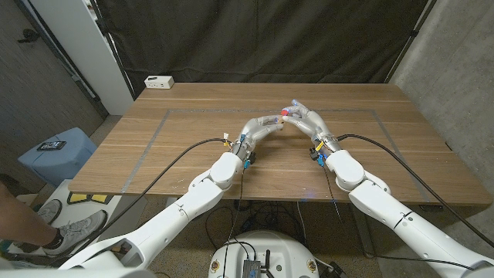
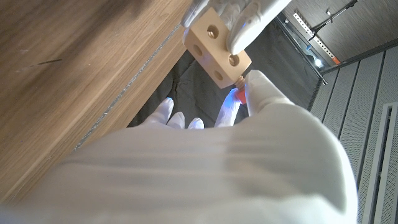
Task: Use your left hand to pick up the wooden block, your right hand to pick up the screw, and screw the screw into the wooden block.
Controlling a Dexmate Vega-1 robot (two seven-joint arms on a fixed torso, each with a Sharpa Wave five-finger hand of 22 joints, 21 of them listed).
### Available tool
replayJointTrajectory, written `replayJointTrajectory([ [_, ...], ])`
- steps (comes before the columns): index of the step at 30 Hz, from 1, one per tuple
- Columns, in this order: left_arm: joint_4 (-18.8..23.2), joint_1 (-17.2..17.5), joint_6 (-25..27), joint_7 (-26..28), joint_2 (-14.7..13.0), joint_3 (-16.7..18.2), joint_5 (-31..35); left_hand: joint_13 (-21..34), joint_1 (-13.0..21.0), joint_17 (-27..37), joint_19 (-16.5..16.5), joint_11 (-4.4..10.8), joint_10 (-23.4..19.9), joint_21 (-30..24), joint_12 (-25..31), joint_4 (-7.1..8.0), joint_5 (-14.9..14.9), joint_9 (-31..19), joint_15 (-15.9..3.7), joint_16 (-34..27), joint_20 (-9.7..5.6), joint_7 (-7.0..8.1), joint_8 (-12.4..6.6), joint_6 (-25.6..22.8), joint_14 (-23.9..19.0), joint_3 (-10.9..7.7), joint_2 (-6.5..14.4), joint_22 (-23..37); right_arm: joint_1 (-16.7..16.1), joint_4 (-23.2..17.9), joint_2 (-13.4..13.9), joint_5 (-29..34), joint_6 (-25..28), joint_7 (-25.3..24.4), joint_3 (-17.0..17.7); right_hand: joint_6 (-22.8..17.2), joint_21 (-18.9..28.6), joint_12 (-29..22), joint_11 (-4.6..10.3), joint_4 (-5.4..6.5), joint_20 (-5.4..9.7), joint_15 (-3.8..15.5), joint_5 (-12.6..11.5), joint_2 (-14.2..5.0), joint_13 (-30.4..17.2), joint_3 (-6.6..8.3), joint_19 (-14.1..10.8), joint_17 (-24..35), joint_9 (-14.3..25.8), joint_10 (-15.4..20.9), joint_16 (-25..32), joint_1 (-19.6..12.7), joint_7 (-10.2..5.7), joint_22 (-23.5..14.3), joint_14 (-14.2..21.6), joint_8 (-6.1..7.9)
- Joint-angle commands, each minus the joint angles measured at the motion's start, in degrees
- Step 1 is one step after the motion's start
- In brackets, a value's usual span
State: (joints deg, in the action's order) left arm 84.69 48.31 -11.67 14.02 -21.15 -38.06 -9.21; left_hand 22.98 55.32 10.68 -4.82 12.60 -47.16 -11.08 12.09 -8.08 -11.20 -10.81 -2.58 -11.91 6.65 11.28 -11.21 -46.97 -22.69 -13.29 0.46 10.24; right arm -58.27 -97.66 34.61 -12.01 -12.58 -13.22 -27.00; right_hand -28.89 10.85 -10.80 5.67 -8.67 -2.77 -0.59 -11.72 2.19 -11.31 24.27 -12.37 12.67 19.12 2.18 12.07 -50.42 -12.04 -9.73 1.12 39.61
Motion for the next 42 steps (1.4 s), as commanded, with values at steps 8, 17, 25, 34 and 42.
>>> replayJointTrajectory([
  [8,-0.1,-0.1,0.1,0.0,0.1,0.0,-0.1,0.1,0.6,0.1,-0.2,0.00,0.5,-0.4,0.2,-0.10,0.2,-0.1,-4.93,-0.1,0.09,0.00,-0.14,0.1,-0.5,0.27,0.5,0.1,0.4,0.3,0.3,-0.8,0.3,1.1,-0.2,1.7,-0.1,0.2,-0.10,-0.05,-0.06,0.01,-0.4,0.22,-0.3,-0.39,0.5,0.2,-0.3,-1.5,-0.2,1.1,-0.34,-0.1,-1.0,-0.92],
  [17,-0.2,-0.2,0.2,0.0,0.1,0.0,0.0,0.2,0.6,0.1,-0.3,0.01,0.5,-0.4,0.2,-0.12,0.2,-0.1,-4.93,-0.1,0.14,0.00,-0.14,0.2,-0.5,0.28,0.5,0.1,0.8,0.6,0.5,-1.2,0.1,1.9,-0.3,2.9,-0.2,0.3,-0.15,0.00,-0.19,-0.31,-0.5,0.52,-0.3,-0.51,0.9,0.3,-1.1,-2.7,-0.3,1.7,-0.42,-0.1,-1.6,-1.91],
  [25,-0.5,-0.5,0.1,-0.2,0.2,-0.1,0.0,0.2,0.7,0.1,-0.2,0.01,0.5,-0.4,0.2,-0.13,0.2,-0.1,-4.94,-0.1,0.13,-0.03,-0.13,0.2,-0.5,0.28,0.5,0.1,0.9,0.7,0.7,-1.5,0.1,2.4,-0.4,3.7,-0.2,0.3,-0.53,0.05,-0.36,-0.66,-0.5,0.72,-0.3,-0.60,1.3,0.4,-1.6,-3.4,-0.4,2.2,-0.33,-0.1,-2.3,-2.63],
  [34,-0.5,-0.7,0.3,-0.1,0.0,-0.2,0.2,0.2,0.6,0.1,-0.2,0.01,0.5,-0.4,0.2,-0.08,0.2,-0.1,-4.97,-0.1,0.12,-0.04,-0.12,0.3,-0.5,0.32,0.6,0.1,1.2,0.9,1.1,-1.9,0.0,3.4,-0.4,5.1,-0.3,0.3,-0.97,0.15,-0.74,-1.11,-0.5,1.18,-0.4,-0.85,2.4,0.4,-2.5,-4.6,-0.6,3.1,-0.34,-0.2,-3.2,-3.76],
  [42,-0.6,-0.7,0.3,0.0,0.1,-0.2,0.3,0.2,0.8,0.1,-0.2,0.02,0.6,-0.4,0.2,-0.16,0.2,-0.1,-4.89,-0.1,0.13,-0.01,-0.16,0.2,-0.5,0.29,0.6,0.1,1.5,1.0,1.4,-2.1,-0.3,4.1,-0.4,6.5,-0.4,0.3,-1.34,0.37,-0.90,-1.53,-0.5,1.72,-0.4,-1.23,3.3,0.4,-3.1,-5.6,-0.7,4.2,0.11,-0.2,-4.1,-4.82],
])
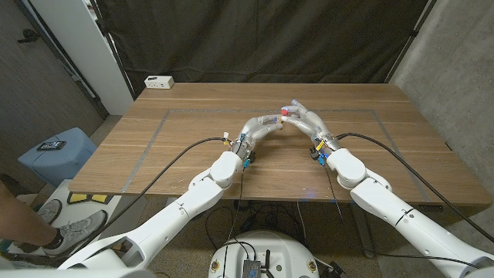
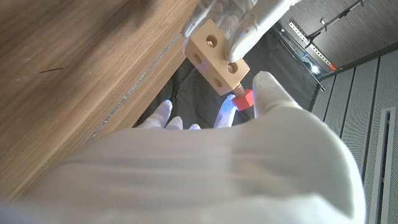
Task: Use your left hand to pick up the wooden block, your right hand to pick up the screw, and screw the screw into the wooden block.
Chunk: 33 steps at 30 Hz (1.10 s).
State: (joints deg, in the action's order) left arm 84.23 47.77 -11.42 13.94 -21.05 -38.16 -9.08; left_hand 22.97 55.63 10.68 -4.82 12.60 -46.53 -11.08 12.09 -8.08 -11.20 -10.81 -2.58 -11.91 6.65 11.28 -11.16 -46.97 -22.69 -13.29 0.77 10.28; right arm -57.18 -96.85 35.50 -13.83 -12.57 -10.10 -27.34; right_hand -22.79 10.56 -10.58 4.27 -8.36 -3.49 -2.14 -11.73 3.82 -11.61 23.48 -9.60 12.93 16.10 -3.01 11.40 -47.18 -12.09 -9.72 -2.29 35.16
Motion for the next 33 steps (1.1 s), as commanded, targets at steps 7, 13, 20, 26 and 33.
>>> replayJointTrajectory([
  [7,-0.2,-0.2,-0.1,0.1,0.0,-0.1,0.3,0.2,0.4,0.1,-0.2,0.02,0.0,-0.4,0.2,-0.11,0.2,-0.1,-4.90,-0.1,0.15,0.05,-0.18,0.3,-0.4,0.30,0.4,0.1,0.5,0.1,0.9,-0.1,-0.8,1.6,-0.1,1.8,-0.2,0.0,0.00,0.29,-0.24,-0.11,-0.6,0.26,-0.1,-0.66,1.5,0.2,-0.7,-1.4,0.0,2.1,0.62,-0.2,-1.6,-1.40],
  [13,-0.1,-0.1,-0.2,0.2,0.0,-0.1,0.4,0.2,0.4,0.1,-0.2,0.01,0.0,-0.4,0.2,-0.12,0.2,-0.1,-4.91,-0.1,0.23,0.08,-0.19,0.3,-0.4,0.34,0.4,0.1,0.6,-0.2,1.1,-0.2,-0.8,1.9,0.0,2.4,-0.1,0.0,0.06,0.38,-0.31,-0.40,-0.6,0.30,-0.1,-0.73,1.9,0.2,-1.1,-1.9,0.0,2.6,0.67,-0.2,-2.0,-1.85],
  [20,0.1,0.0,-0.3,0.4,-0.2,-0.1,0.7,0.2,0.4,0.1,-0.2,0.02,0.0,-0.4,0.2,-0.11,0.3,-0.1,-4.92,-0.1,0.26,0.04,-0.18,0.4,-0.5,0.38,0.3,0.1,0.6,-0.7,1.7,0.1,-0.4,2.2,0.0,3.7,-0.1,0.0,-0.31,0.47,-0.54,-0.68,-0.6,0.29,-0.1,-0.76,2.4,0.2,-1.5,-2.5,-0.1,3.2,0.76,-0.2,-2.6,-2.67],
  [26,0.4,0.2,-0.4,0.4,-0.4,0.0,0.7,0.2,0.5,0.1,-0.2,0.02,0.1,-0.4,0.2,-0.15,0.3,-0.1,-4.92,0.0,0.24,0.14,-0.17,0.4,-0.4,0.39,0.3,0.1,0.7,-1.4,2.3,0.2,0.2,2.5,0.2,4.5,-0.1,-0.1,-0.52,0.55,-0.67,-0.98,-0.6,0.27,-0.1,-0.80,2.9,0.2,-1.7,-2.8,-0.1,3.7,0.79,-0.2,-3.2,-3.26],
  [33,0.7,0.4,-0.5,0.3,-0.6,0.0,0.8,0.2,0.5,0.1,-0.1,0.02,0.1,-0.4,0.2,-0.12,0.3,-0.1,-4.99,-0.1,0.23,0.15,-0.18,0.4,-0.4,0.42,0.4,0.1,0.8,-2.6,3.2,0.3,1.4,2.9,0.4,5.5,0.0,-0.1,-0.71,0.66,-0.73,-1.22,-0.6,0.21,-0.1,-0.85,3.1,0.2,-2.0,-3.1,-0.1,4.2,0.96,-0.2,-3.7,-3.93],
])
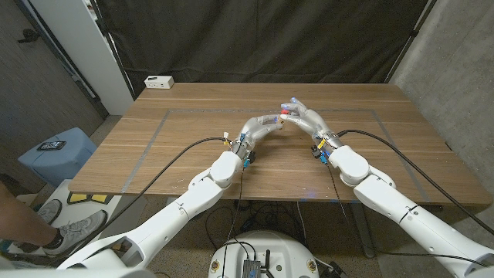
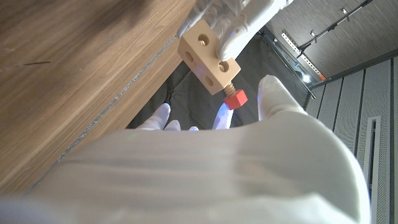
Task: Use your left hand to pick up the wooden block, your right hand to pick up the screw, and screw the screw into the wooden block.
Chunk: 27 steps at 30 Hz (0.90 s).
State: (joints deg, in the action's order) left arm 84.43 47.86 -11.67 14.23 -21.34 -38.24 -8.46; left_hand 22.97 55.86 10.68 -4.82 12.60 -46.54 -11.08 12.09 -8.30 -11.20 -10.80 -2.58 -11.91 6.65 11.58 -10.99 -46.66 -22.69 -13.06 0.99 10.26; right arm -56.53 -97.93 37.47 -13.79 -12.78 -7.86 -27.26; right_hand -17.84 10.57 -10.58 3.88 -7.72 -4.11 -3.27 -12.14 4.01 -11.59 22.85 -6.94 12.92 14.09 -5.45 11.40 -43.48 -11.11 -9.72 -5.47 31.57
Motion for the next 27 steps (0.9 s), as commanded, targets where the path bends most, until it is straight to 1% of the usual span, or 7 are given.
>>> replayJointTrajectory([
  [1,0.5,0.3,-0.4,0.0,-0.3,0.1,0.3,0.2,0.3,0.1,-0.2,0.02,0.1,-0.4,0.2,0.09,0.3,-0.1,-4.97,-0.1,0.21,-0.15,-0.35,0.1,-0.4,0.20,0.1,0.1,0.2,-1.7,1.5,0.4,1.8,0.9,0.3,0.8,0.0,-0.1,-0.39,0.05,-0.10,-0.17,-0.2,0.01,-0.1,-0.22,0.5,0.2,-0.1,-0.8,-0.1,0.6,0.11,-0.2,-0.6,-0.50],
  [5,0.6,0.4,-0.5,0.0,-0.4,0.1,0.3,0.2,0.3,0.1,-0.1,0.03,0.1,-0.4,0.2,0.09,0.3,-0.1,-5.01,-0.1,0.24,-0.17,-0.36,0.1,-0.4,0.22,0.1,0.1,0.4,-2.9,2.6,1.0,2.8,1.1,0.6,1.5,0.0,-0.1,-0.74,0.09,-0.24,-0.42,-0.2,0.03,-0.1,-0.28,0.7,0.2,-0.3,-1.3,-0.2,1.0,0.72,-0.2,-1.0,-0.93],
  [10,0.6,0.4,-0.7,-0.1,-0.5,0.2,0.5,0.2,0.3,0.1,-0.2,0.02,0.1,-0.4,0.2,0.09,0.3,-0.1,-4.95,-0.1,0.20,-0.13,-0.37,0.1,-0.5,0.23,0.1,0.1,0.8,-4.5,4.2,2.0,4.3,1.9,0.8,2.5,-0.1,0.0,-1.06,0.13,-0.32,-0.71,-0.2,0.06,-0.1,-0.35,1.4,0.2,-0.5,-1.8,-0.2,1.5,0.82,-0.2,-1.5,-1.56],
  [15,0.7,0.5,-0.8,-0.3,-0.5,0.2,0.4,0.2,0.2,0.1,-0.2,0.03,0.1,-0.4,0.2,0.10,0.3,-0.1,-4.91,0.0,0.26,-0.16,-0.36,0.1,-0.4,0.25,0.1,0.1,1.0,-6.0,5.7,2.4,5.7,2.7,1.0,2.6,-0.2,-0.1,-1.18,0.14,-0.42,-1.02,-0.3,0.04,-0.1,-0.38,2.0,0.1,-0.6,-1.9,-0.3,1.7,1.07,-0.2,-2.0,-1.74],
  [16,0.7,0.5,-0.9,-0.3,-0.6,0.2,0.4,0.2,0.2,0.1,-0.1,0.03,0.1,-0.4,0.2,0.10,0.3,-0.1,-4.91,0.0,0.26,-0.19,-0.36,0.1,-0.4,0.26,0.1,0.1,1.0,-6.5,6.4,2.5,6.2,3.2,1.1,2.6,-0.2,-0.1,-1.30,0.14,-0.45,-1.00,-0.3,0.04,-0.1,-0.38,2.0,0.1,-0.6,-1.9,-0.3,1.7,1.08,-0.2,-2.1,-1.78],
  [20,0.8,0.5,-1.0,-0.3,-0.7,0.3,0.5,0.2,0.2,0.1,-0.1,0.03,0.1,-0.4,0.2,0.12,0.3,-0.1,-4.91,0.0,0.25,-0.23,-0.37,0.1,-0.4,0.27,0.1,0.1,1.0,-7.8,7.7,2.7,7.0,3.9,1.6,2.6,-0.2,-0.3,-1.57,0.18,-0.52,-1.05,-0.3,0.05,-0.1,-0.43,2.3,0.1,-0.8,-1.8,-0.2,2.0,1.73,-0.2,-2.2,-1.92],
  [27,1.0,0.8,-1.3,-0.5,-0.9,0.5,0.3,0.2,0.2,0.1,-0.2,0.02,0.1,-0.4,0.2,0.15,0.3,-0.1,-4.92,0.0,0.20,-0.18,-0.37,0.1,-0.4,0.32,0.1,0.1,1.1,-10.1,10.0,4.3,8.6,4.6,2.0,3.0,-0.1,-0.4,-2.02,0.17,-0.54,-1.12,-0.3,0.09,-0.1,-0.49,2.4,0.1,-0.9,-1.8,-0.1,2.4,2.36,-0.2,-2.2,-2.28],
])
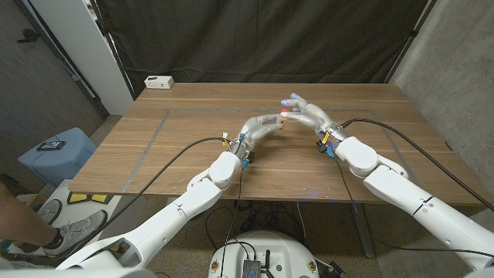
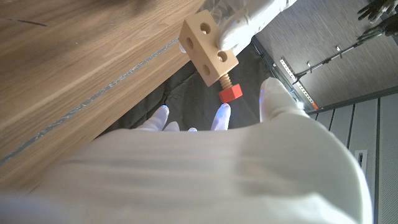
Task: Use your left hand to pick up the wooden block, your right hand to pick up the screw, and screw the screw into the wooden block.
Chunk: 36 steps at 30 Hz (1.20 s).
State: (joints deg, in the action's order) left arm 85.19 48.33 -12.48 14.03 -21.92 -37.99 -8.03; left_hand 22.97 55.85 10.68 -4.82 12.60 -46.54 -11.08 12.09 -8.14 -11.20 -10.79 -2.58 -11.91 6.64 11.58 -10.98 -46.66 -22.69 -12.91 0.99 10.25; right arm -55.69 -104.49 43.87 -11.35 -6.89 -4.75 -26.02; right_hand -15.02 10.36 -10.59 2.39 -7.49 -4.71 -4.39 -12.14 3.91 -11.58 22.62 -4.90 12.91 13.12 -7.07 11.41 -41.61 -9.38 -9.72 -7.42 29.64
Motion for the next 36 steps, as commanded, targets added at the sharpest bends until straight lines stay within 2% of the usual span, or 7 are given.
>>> replayJointTrajectory([
  [1,0.2,0.4,-0.6,-0.3,-0.3,0.2,-0.1,0.2,0.2,0.1,-0.2,0.02,0.1,-0.4,0.2,-0.01,0.3,-0.1,-4.91,0.0,0.21,-0.12,-0.38,0.1,-0.4,0.18,0.1,0.1,0.3,-3.8,3.9,2.0,3.0,1.8,0.9,0.1,0.1,-0.4,-0.54,-0.08,0.07,-0.02,-0.3,0.15,-0.1,-0.25,0.4,0.1,0.0,-0.2,-0.1,0.5,0.72,-0.2,-0.3,-0.37],
  [10,0.0,0.3,-1.2,-0.7,-0.5,0.5,-0.2,0.2,0.1,0.1,-0.2,0.02,0.1,-0.4,0.2,0.03,0.3,-0.1,-5.00,-0.1,0.20,0.02,-0.38,0.1,-0.5,0.20,0.2,0.1,1.9,-6.1,7.1,2.9,5.6,5.2,1.2,1.0,0.3,-0.3,-0.83,-0.48,0.09,-0.23,-0.4,0.03,-0.1,0.02,0.3,-0.1,-0.2,-0.7,-0.1,0.1,1.19,-0.2,-0.4,-0.98],
  [18,-0.1,0.3,-1.7,-0.9,-0.7,0.7,-0.2,0.2,0.2,0.1,-0.1,0.02,0.1,-0.4,0.2,-0.02,0.3,-0.1,-5.02,0.0,0.16,0.08,-0.37,0.1,-0.4,0.22,0.2,0.1,3.5,-7.6,9.6,4.1,6.9,8.6,0.8,1.8,0.3,-0.2,-1.88,-0.81,0.01,-0.55,-0.6,0.06,-0.1,0.21,0.6,-0.3,-0.4,-1.3,-0.2,-0.1,1.66,-0.2,-0.9,-1.64],
  [36,-0.2,0.1,-2.6,-1.4,-1.1,0.5,0.8,0.1,0.2,0.1,-0.1,0.04,0.2,-0.4,0.1,-0.04,0.3,-0.1,-5.16,0.0,0.15,0.18,-0.37,0.1,-0.4,0.26,0.2,0.1,6.4,-11.3,12.2,7.3,11.0,12.3,0.4,2.2,0.4,-0.3,-2.55,-1.26,-0.12,-1.01,-0.9,-0.49,-0.1,0.89,0.9,-0.4,-0.7,-2.1,-0.2,-0.8,2.20,-0.2,-1.4,-2.29],
])
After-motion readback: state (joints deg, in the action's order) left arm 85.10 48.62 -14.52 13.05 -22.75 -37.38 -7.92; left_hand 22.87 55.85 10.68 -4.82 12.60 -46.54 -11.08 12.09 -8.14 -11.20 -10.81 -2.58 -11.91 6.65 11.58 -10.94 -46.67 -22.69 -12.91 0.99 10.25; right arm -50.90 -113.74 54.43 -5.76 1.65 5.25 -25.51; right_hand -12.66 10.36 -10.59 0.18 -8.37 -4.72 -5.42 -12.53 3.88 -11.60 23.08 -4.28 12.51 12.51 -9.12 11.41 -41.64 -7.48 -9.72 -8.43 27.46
